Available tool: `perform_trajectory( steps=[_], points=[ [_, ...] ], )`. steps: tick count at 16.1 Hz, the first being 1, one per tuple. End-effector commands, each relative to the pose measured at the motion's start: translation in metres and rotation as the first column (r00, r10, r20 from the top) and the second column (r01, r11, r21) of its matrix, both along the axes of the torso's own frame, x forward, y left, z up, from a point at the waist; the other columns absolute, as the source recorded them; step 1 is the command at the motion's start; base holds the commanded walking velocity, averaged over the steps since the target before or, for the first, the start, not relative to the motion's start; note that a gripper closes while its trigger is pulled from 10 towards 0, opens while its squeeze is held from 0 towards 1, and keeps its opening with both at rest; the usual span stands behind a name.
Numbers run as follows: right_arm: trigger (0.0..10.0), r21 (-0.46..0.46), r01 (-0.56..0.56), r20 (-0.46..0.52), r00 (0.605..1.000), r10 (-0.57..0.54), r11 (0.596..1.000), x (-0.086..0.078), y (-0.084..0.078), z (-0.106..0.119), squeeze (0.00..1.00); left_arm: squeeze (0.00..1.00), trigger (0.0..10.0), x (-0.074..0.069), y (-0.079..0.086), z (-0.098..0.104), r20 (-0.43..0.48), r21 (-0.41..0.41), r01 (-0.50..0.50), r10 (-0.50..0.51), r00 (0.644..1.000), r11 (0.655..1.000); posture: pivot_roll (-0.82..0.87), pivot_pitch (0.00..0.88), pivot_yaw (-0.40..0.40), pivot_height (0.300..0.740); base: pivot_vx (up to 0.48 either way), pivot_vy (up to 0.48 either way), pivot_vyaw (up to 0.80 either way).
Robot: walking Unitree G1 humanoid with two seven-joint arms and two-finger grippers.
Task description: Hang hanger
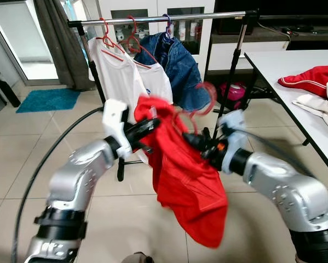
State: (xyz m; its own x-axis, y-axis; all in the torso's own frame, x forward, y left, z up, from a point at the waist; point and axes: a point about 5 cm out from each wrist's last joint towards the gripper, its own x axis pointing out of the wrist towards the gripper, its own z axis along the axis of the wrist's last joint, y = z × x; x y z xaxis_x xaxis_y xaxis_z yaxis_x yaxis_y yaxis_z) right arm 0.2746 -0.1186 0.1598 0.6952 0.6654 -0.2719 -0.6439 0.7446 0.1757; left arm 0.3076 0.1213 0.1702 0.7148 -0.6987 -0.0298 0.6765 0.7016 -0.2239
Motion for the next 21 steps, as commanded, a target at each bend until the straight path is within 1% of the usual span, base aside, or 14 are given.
perform_trajectory(
  steps=[1, 3, 5, 8, 9, 10, 11, 12, 13, 14, 15, 17, 20, 21],
  points=[
    [10.0, -0.035, -0.001, 0.020, 1.000, 0.002, 0.999, 0.004, 0.005, 0.002, 0.00, 0.00, 0.0, 0.000, -0.011, 0.015, 0.030, 0.001, 0.023, -0.023, 0.999, 1.000, -0.14, 0.000, 0.097, 0.719, 0.000, 0.000, 0.00],
    [10.0, -0.125, -0.019, -0.003, 1.000, 0.018, 0.992, 0.003, 0.008, -0.009, 0.00, 0.00, 0.0, 0.001, -0.024, 0.018, -0.014, -0.018, 0.034, -0.035, 0.999, 0.999, -0.14, 0.000, 0.105, 0.719, 0.000, 0.000, 0.00],
    [10.0, -0.117, -0.010, 0.005, 1.000, 0.010, 0.993, 0.004, 0.011, -0.011, 0.00, 0.00, 0.0, -0.002, -0.032, 0.014, -0.051, 0.003, 0.053, -0.053, 0.997, 0.999, -0.15, 0.000, 0.108, 0.719, 0.000, 0.000, 0.00],
    [10.0, -0.030, 0.081, 0.034, 0.996, -0.080, 0.996, 0.014, 0.010, -0.005, 0.00, 0.00, 0.0, -0.003, -0.036, 0.014, -0.098, -0.020, 0.042, -0.043, 0.994, 0.999, -0.15, 0.000, 0.109, 0.719, 0.000, 0.000, 0.00],
    [10.0, 0.047, 0.127, 0.043, 0.991, -0.129, 0.991, 0.021, 0.010, 0.001, 0.00, 0.00, 0.0, -0.006, -0.037, 0.010, -0.139, 0.009, 0.054, -0.052, 0.989, 0.999, -0.14, 0.000, 0.105, 0.719, 0.000, 0.000, 0.00],
    [10.0, 0.169, 0.187, 0.045, 0.979, -0.197, 0.968, 0.028, 0.008, 0.011, 0.00, 0.00, 0.0, -0.008, -0.034, 0.002, -0.165, 0.068, 0.053, -0.041, 0.985, 0.996, -0.14, 0.000, 0.103, 0.719, 0.000, 0.000, 0.00],
    [10.0, 0.218, 0.194, 0.024, 0.979, -0.204, 0.956, 0.031, 0.005, 0.014, 0.00, 0.00, 0.0, -0.008, -0.029, -0.003, -0.156, 0.121, 0.029, -0.009, 0.988, 0.992, -0.14, 0.000, 0.101, 0.719, 0.000, 0.000, 0.00],
    [10.0, 0.136, 0.133, 0.025, 0.990, -0.137, 0.982, 0.027, 0.008, 0.008, 0.00, 0.00, 0.0, -0.008, -0.028, -0.002, -0.150, 0.125, 0.023, -0.004, 0.989, 0.992, -0.14, 0.000, 0.101, 0.719, 0.000, 0.000, 0.00],
    [10.0, 0.111, 0.116, 0.026, 0.992, -0.120, 0.987, 0.026, 0.009, 0.006, 0.00, 0.00, 0.0, -0.008, -0.029, -0.002, -0.150, 0.122, 0.024, -0.006, 0.989, 0.992, -0.14, 0.000, 0.101, 0.719, 0.000, 0.000, 0.00],
    [10.0, 0.025, 0.018, 0.002, 1.000, -0.018, 1.000, 0.016, 0.019, -0.006, 0.00, 0.00, 0.0, -0.008, -0.035, 0.005, -0.144, 0.076, 0.042, -0.030, 0.989, 0.996, -0.14, 0.000, 0.098, 0.719, 0.000, 0.000, 0.00],
    [10.0, 0.044, 0.011, -0.013, 1.000, -0.011, 0.999, 0.015, 0.024, -0.009, 0.00, 0.00, 0.0, -0.008, -0.040, 0.009, -0.146, 0.050, 0.052, -0.044, 0.988, 0.997, -0.14, 0.000, 0.097, 0.719, 0.000, 0.000, 0.00],
    [10.0, 0.077, 0.051, -0.020, 0.999, -0.049, 0.996, 0.019, 0.031, -0.011, 0.00, 0.00, 0.0, -0.010, -0.046, 0.012, -0.163, 0.037, 0.079, -0.072, 0.984, 0.996, -0.14, 0.000, 0.101, 0.719, 0.000, 0.000, 0.00],
    [10.0, 0.146, 0.187, -0.030, 0.982, -0.185, 0.971, 0.037, 0.030, -0.008, 0.00, 0.00, 0.0, -0.014, -0.045, 0.005, -0.213, 0.067, 0.092, -0.075, 0.974, 0.994, -0.13, 0.000, 0.099, 0.719, 0.000, 0.000, 0.00],
    [10.0, 0.199, 0.248, -0.057, 0.969, -0.241, 0.948, 0.044, 0.028, -0.006, 0.00, 0.00, 0.0, -0.016, -0.045, 0.003, -0.226, 0.067, 0.093, -0.076, 0.971, 0.993, -0.13, 0.000, 0.099, 0.719, 0.000, 0.000, 0.00]
  ],
)
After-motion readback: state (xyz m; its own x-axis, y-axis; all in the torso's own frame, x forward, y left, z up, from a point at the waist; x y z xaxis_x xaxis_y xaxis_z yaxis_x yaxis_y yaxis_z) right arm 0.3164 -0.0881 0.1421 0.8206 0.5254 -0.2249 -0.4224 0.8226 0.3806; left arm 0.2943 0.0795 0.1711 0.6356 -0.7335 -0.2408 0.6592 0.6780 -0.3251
